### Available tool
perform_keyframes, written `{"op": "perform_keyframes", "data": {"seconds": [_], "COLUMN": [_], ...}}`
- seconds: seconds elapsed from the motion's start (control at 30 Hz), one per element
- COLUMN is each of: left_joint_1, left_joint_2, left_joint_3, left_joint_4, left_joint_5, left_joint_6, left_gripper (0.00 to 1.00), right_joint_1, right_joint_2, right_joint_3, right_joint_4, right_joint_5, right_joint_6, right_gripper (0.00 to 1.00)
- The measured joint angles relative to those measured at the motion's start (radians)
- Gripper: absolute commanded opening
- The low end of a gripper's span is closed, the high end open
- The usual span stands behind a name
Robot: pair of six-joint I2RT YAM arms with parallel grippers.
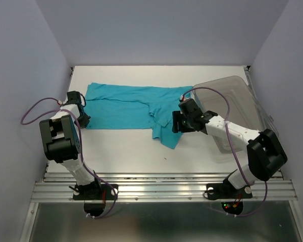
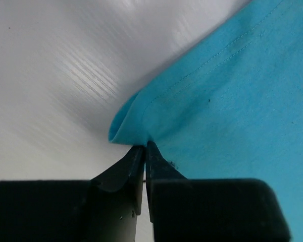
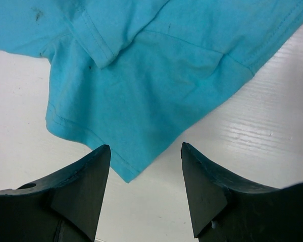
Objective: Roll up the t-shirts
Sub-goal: Fold the T-shirt at the center of the board.
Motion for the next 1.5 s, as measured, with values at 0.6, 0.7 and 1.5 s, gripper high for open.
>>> {"op": "perform_keyframes", "data": {"seconds": [0.6,0.7,1.5], "left_joint_1": [0.0,0.0,0.0], "left_joint_2": [-0.112,-0.12,-0.13], "left_joint_3": [0.007,0.007,0.106], "left_joint_4": [-0.024,-0.024,-0.063], "left_joint_5": [0.06,0.071,0.082], "left_joint_6": [0.002,0.007,0.035], "left_gripper": [0.0,0.0,0.0], "right_joint_1": [0.024,0.053,0.065], "right_joint_2": [-0.051,-0.008,-0.11], "right_joint_3": [-0.205,-0.21,0.003], "right_joint_4": [0.045,0.094,0.073], "right_joint_5": [-0.108,-0.125,0.135], "right_joint_6": [0.225,0.258,0.26], "right_gripper": [0.63,0.59,0.01]}}
